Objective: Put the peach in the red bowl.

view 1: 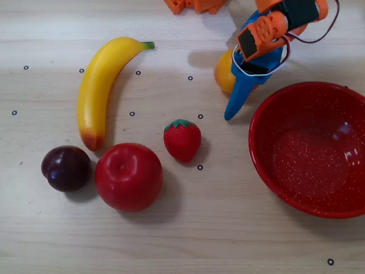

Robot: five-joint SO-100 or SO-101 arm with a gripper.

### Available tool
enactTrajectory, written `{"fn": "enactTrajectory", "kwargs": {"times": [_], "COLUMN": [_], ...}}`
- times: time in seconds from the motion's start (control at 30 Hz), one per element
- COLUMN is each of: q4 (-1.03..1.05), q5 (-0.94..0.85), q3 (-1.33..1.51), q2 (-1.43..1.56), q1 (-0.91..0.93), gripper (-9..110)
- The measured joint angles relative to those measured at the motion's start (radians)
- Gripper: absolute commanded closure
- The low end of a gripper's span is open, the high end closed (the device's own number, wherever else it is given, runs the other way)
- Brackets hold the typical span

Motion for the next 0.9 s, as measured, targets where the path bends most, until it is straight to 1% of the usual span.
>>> {"fn": "enactTrajectory", "kwargs": {"times": [0.1, 0.47, 0.53, 0.67, 0.73, 0.83, 0.9], "q4": [0.000, 0.002, 0.003, 0.015, 0.015, 0.015, 0.017], "q5": [-0.006, -0.009, -0.011, -0.011, -0.011, -0.011, -0.011], "q3": [0.000, -0.011, -0.014, -0.041, -0.040, -0.040, -0.040], "q2": [0.002, 0.008, 0.018, 0.044, 0.044, 0.044, 0.044], "q1": [0.000, 0.000, 0.000, -0.023, -0.018, -0.020, -0.020], "gripper": [57, 68, 72, 86, 90, 100, 101]}}
